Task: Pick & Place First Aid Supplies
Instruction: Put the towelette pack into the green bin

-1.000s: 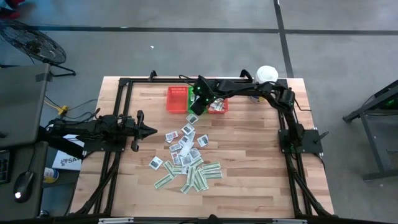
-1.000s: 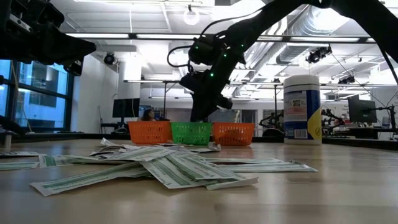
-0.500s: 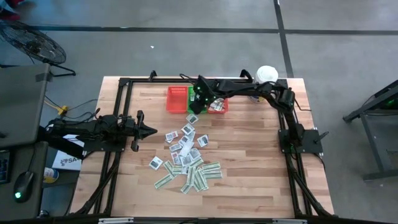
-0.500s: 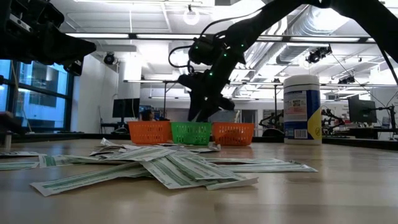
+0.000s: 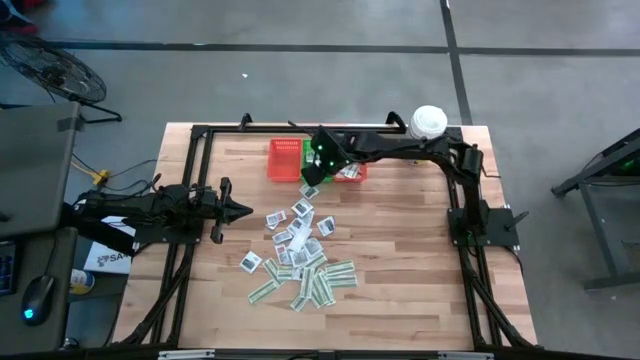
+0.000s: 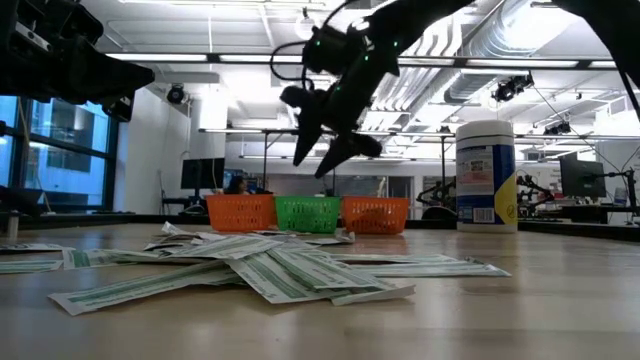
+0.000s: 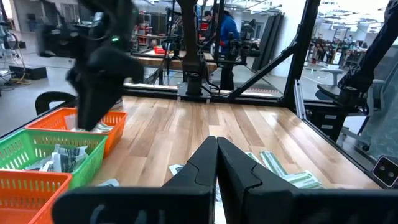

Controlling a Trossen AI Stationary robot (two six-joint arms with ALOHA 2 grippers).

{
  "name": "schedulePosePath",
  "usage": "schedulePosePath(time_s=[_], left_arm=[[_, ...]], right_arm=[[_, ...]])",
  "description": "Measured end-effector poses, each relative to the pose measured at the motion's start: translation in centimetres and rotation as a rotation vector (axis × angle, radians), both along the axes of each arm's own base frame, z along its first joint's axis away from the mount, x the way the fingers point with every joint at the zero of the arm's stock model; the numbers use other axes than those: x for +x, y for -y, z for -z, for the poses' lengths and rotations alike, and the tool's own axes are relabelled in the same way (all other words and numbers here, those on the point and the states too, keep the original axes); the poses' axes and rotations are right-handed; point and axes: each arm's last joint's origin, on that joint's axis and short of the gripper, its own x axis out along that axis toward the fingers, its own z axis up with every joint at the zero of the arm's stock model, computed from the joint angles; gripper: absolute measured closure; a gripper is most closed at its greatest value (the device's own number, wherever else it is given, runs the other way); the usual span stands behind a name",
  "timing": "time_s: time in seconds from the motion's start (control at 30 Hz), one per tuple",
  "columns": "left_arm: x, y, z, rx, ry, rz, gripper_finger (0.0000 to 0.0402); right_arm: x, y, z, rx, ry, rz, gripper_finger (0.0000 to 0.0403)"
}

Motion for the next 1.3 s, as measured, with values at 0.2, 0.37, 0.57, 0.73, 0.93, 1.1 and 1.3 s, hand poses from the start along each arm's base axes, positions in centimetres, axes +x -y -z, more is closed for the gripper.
schedulePosePath(time_s=[0.2,0.37,0.57,0.73,0.93,1.1,1.3], left_arm=[[0.0,0.0,0.0,0.0,0.0,0.001,0.04],[0.0,0.0,0.0,0.0,0.0,0.001,0.04],[0.0,0.0,0.0,0.0,0.0,0.0,0.04],[0.0,0.0,0.0,0.0,0.0,0.001,0.04],[0.0,0.0,0.0,0.0,0.0,0.0,0.04],[0.0,0.0,0.0,0.0,0.0,0.001,0.04],[0.0,0.0,0.0,0.0,0.0,0.0,0.04]], right_arm=[[-0.3,-3.2,-0.5,0.038,-0.074,0.006,0.018],[-0.5,-5.7,-0.4,0.088,-0.137,0.028,0.018],[-0.7,-8.7,0.0,0.108,-0.215,0.061,0.018],[-1.0,-10.9,0.5,0.1,-0.276,0.111,0.018],[-0.6,-12.7,2.8,0.146,-0.351,0.154,0.018],[-0.3,-13.4,4.2,0.167,-0.383,0.178,0.018],[-0.1,-13.6,6.1,0.197,-0.405,0.188,0.0182]])
